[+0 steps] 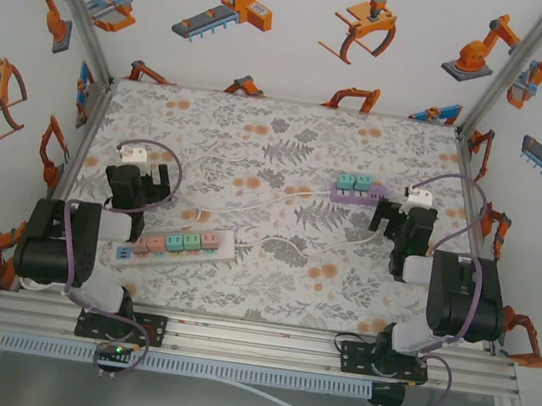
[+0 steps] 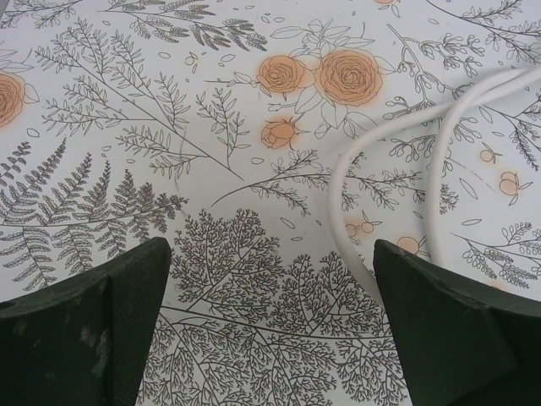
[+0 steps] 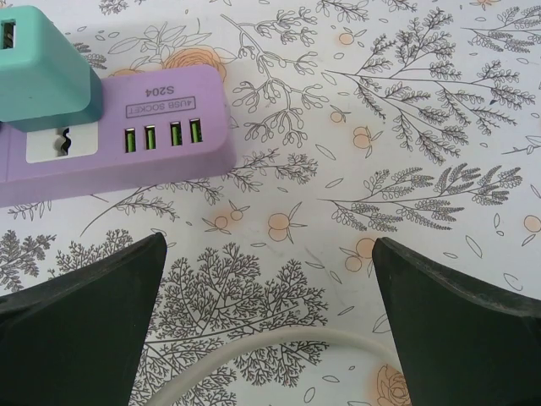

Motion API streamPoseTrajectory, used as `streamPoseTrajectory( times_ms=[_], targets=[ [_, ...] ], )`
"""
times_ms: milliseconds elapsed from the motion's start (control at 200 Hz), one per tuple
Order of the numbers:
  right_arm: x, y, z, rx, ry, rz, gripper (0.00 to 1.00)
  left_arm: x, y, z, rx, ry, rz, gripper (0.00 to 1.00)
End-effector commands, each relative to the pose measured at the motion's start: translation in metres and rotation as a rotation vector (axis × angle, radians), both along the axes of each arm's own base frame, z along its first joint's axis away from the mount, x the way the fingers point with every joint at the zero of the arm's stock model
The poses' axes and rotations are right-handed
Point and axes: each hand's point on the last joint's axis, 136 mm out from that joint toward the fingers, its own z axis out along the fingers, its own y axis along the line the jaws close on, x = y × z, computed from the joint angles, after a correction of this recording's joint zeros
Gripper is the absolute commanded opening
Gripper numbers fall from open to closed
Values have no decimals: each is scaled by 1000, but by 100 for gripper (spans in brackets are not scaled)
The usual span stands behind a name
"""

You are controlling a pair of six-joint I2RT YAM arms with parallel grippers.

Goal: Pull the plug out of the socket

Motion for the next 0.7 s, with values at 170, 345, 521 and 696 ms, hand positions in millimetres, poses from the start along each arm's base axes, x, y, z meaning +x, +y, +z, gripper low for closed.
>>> streamPoseTrajectory(
  times_ms=[170, 345, 521, 696],
  targets=[
    [7, -3, 10, 8, -31, -11, 99, 3, 0, 6, -6, -20, 5, 97],
    [7, -3, 10, 8, -31, -11, 99, 3, 0, 6, -7, -20, 5, 97],
    [7, -4, 11, 8, -33, -18, 99, 3, 0, 7, -6, -22, 5, 97],
    [4, -14, 13, 8, -47, -79, 99, 3, 0, 7, -4, -25, 3, 97]
  ],
)
